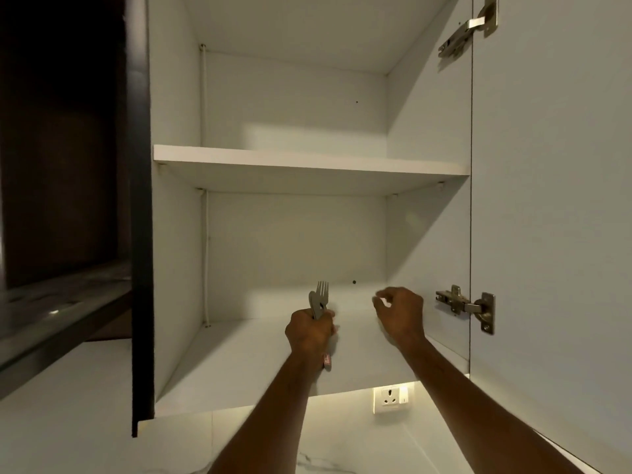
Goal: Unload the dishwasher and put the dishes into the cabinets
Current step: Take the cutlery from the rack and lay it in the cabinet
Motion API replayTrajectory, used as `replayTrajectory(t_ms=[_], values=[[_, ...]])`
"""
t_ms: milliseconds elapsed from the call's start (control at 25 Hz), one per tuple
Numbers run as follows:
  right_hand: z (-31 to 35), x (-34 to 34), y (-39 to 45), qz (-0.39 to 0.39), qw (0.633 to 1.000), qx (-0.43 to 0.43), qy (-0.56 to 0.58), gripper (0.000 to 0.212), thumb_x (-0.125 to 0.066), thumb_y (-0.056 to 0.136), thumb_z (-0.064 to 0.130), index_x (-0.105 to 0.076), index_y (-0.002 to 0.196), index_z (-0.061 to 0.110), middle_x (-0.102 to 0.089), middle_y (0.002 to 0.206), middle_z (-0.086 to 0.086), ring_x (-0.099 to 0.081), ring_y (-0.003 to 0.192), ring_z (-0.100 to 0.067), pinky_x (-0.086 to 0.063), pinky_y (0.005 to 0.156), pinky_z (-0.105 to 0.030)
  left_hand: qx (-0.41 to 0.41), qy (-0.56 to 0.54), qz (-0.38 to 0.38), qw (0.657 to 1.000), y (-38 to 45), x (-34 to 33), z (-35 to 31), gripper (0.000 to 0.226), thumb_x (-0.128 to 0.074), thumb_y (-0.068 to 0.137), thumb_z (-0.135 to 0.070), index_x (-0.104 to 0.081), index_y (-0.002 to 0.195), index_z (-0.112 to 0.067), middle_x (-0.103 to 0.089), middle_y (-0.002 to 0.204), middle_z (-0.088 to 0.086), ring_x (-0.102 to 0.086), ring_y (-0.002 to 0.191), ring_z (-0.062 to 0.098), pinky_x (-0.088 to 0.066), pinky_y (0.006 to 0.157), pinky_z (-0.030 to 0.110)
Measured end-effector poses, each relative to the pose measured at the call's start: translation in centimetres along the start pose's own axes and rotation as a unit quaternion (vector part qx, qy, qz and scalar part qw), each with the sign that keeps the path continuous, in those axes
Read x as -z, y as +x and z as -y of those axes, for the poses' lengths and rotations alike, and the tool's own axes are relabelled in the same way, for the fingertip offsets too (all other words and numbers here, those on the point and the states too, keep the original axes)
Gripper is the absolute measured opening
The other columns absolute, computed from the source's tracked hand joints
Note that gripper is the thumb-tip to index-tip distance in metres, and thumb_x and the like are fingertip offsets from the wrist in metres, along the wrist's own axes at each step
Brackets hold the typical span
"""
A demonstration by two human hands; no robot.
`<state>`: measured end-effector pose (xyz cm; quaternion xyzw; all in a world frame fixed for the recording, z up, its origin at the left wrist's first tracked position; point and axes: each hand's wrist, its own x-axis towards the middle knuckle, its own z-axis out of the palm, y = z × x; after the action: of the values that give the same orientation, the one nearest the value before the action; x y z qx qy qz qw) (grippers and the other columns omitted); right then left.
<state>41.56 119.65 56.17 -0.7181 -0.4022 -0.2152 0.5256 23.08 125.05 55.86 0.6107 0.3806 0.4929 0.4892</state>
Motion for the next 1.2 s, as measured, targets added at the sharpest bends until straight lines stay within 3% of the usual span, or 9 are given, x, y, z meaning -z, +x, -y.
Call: replayTrajectory(t_ms=[120,200,320,400,560,720,880,1080,1200], values=[[3.3,0.5,-2.0,0.078,0.984,0.003,0.159,0.019,-0.076,0.096,0.029,-0.084,0.086,0.016,-0.079,0.076,0.005,-0.071,0.066,-0.005,-0.056,0.070,-0.018,-0.014,0.013,0.008,1.000,0.3,0.0,-0.2,0.021,-0.078,0.090,-0.035,-0.080,0.089,-0.014,-0.072,0.074,-0.001,-0.070,0.074,0.018,-0.054,0.069,0.025],[4.9,-0.2,-2.8,0.186,0.960,-0.047,0.203,0.028,-0.072,0.098,0.035,-0.083,0.086,0.013,-0.077,0.070,0.000,-0.068,0.055,-0.009,-0.057,0.060,-0.022,-0.018,0.011,0.019,1.000,0.3,-0.1,-0.3,0.023,-0.082,0.085,-0.038,-0.080,0.084,-0.015,-0.075,0.075,0.001,-0.072,0.074,0.020,-0.058,0.071,0.030],[5.0,-1.5,-2.3,0.269,0.920,-0.135,0.249,0.033,-0.071,0.100,0.033,-0.080,0.093,0.001,-0.076,0.080,-0.017,-0.060,0.048,-0.014,-0.052,0.053,-0.026,-0.027,0.034,0.026,0.999,0.7,-0.3,0.1,0.029,-0.087,0.078,-0.041,-0.078,0.076,-0.013,-0.076,0.072,0.003,-0.075,0.072,0.021,-0.063,0.072,0.034],[4.6,-1.9,-1.9,0.285,0.896,-0.188,0.286,0.024,-0.068,0.100,0.020,-0.077,0.098,-0.002,-0.073,0.079,-0.017,-0.062,0.054,-0.013,-0.054,0.057,-0.026,-0.029,0.054,0.032,0.998,1.1,-0.4,0.4,0.028,-0.088,0.074,-0.041,-0.078,0.075,-0.014,-0.076,0.071,0.002,-0.076,0.071,0.018,-0.064,0.073,0.033],[3.8,-2.3,-1.5,0.271,0.895,-0.216,0.279,0.018,-0.065,0.100,0.014,-0.077,0.096,0.000,-0.073,0.083,-0.019,-0.067,0.072,-0.021,-0.064,0.079,-0.034,-0.029,0.078,0.054,0.995,1.6,-0.8,0.7,0.024,-0.088,0.075,-0.036,-0.079,0.079,-0.014,-0.077,0.075,0.003,-0.075,0.072,0.017,-0.061,0.068,0.031],[3.0,-2.1,-1.5,0.249,0.895,-0.228,0.292,0.020,-0.063,0.101,0.011,-0.074,0.090,-0.002,-0.064,0.068,-0.011,-0.054,0.055,-0.012,-0.050,0.057,-0.022,-0.011,0.048,0.014,0.999,1.4,-0.9,0.8,0.017,-0.077,0.088,-0.028,-0.079,0.083,-0.012,-0.077,0.082,0.006,-0.074,0.079,0.022,-0.063,0.078,0.038],[1.9,-2.1,-1.1,0.245,0.880,-0.253,0.319,0.021,-0.058,0.106,0.010,-0.069,0.096,-0.004,-0.059,0.066,-0.007,-0.051,0.050,-0.007,-0.044,0.049,-0.017,0.002,-0.029,-0.033,0.999,1.2,-0.8,0.8,0.017,-0.069,0.095,-0.018,-0.080,0.086,-0.009,-0.077,0.075,0.003,-0.073,0.067,0.014,-0.056,0.062,0.024],[2.1,-3.8,-0.6,0.253,0.953,-0.155,0.058,0.035,-0.067,0.101,0.028,-0.077,0.075,0.006,-0.067,0.061,-0.003,-0.060,0.055,-0.013,-0.053,0.071,-0.033,0.001,-0.017,-0.055,0.998,0.8,-0.6,0.3,0.021,-0.070,0.097,-0.029,-0.080,0.093,-0.010,-0.078,0.081,0.005,-0.076,0.075,0.021,-0.064,0.079,0.038],[2.8,-4.4,-0.3,0.259,0.956,-0.120,-0.064,0.038,-0.070,0.097,0.037,-0.073,0.068,0.013,-0.066,0.060,0.002,-0.060,0.058,-0.013,-0.055,0.086,-0.038,-0.010,0.014,-0.060,0.998,1.2,-0.6,0.5,0.022,-0.069,0.097,-0.030,-0.079,0.097,-0.011,-0.079,0.089,0.007,-0.075,0.084,0.024,-0.062,0.084,0.038]])
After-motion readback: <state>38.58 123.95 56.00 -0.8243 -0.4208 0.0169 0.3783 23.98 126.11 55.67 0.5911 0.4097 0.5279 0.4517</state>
